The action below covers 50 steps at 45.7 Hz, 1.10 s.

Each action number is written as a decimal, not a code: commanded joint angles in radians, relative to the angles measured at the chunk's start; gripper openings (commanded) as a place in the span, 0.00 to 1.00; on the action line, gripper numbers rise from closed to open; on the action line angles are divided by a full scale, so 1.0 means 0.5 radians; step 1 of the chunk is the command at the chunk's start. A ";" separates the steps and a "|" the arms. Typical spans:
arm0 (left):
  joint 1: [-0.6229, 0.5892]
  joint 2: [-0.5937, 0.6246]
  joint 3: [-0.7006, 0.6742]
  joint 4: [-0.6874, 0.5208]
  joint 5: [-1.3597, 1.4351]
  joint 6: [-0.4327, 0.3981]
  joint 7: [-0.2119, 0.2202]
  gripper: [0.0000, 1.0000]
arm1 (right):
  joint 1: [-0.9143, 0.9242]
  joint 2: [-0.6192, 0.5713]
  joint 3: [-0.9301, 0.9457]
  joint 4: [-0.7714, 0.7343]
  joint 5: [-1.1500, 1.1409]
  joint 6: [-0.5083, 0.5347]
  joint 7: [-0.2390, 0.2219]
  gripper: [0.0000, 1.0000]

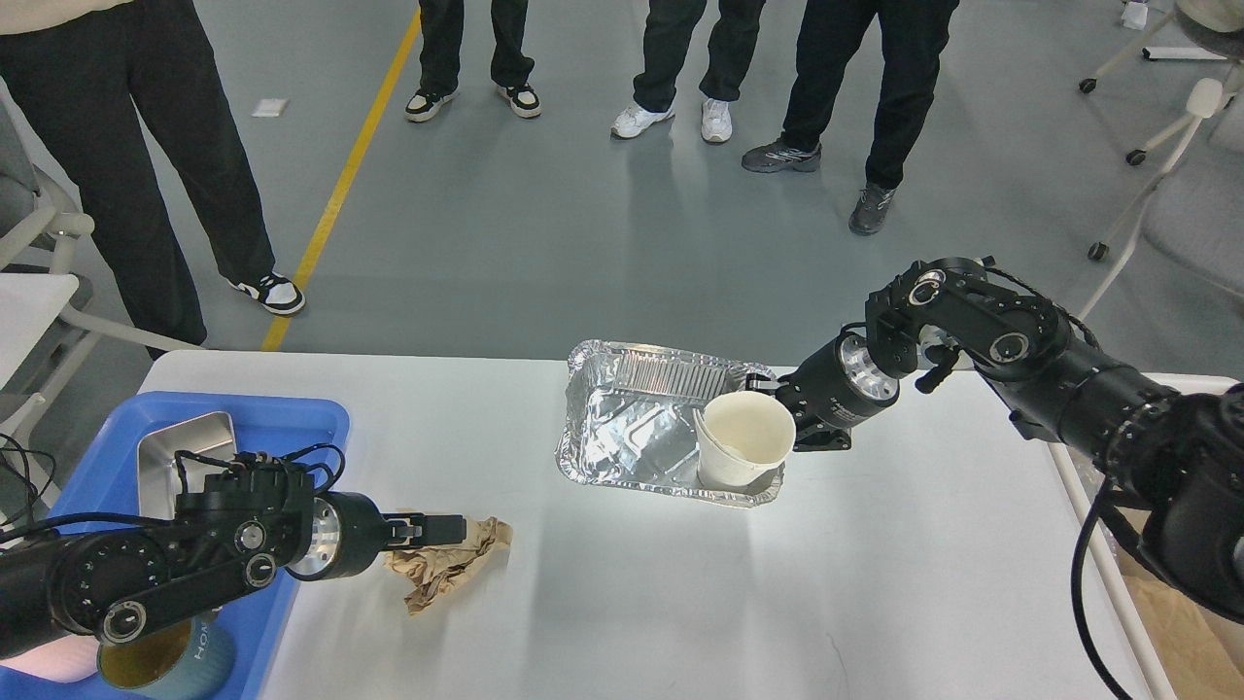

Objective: Tidy desktop
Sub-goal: 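Reach the left gripper to the crumpled brown paper bag and grasp it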

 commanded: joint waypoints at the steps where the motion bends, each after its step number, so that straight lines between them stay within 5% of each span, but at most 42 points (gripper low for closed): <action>1: 0.021 -0.099 0.002 0.095 0.108 0.000 0.023 0.96 | -0.003 -0.001 0.000 0.000 0.000 0.000 0.001 0.00; 10: 0.061 -0.250 0.002 0.221 0.219 0.000 0.041 0.95 | 0.000 -0.007 0.003 0.000 0.000 0.000 0.001 0.00; 24: 0.073 -0.320 0.002 0.270 0.332 -0.012 0.130 0.71 | -0.022 -0.023 0.006 0.000 0.000 0.000 0.004 0.00; 32: 0.070 -0.327 0.002 0.270 0.329 -0.070 0.161 0.66 | -0.022 -0.029 0.006 0.000 0.000 0.000 0.004 0.00; 34: 0.070 -0.327 -0.001 0.267 0.329 -0.098 0.164 0.59 | -0.022 -0.029 0.006 0.000 0.000 0.000 0.004 0.00; 40: 0.070 -0.320 -0.001 0.261 0.335 -0.132 0.167 0.09 | -0.022 -0.029 0.006 0.000 0.000 0.000 0.004 0.00; 50: 0.064 -0.299 -0.004 0.242 0.335 -0.165 0.164 0.02 | -0.022 -0.029 0.009 0.000 0.000 0.000 0.004 0.00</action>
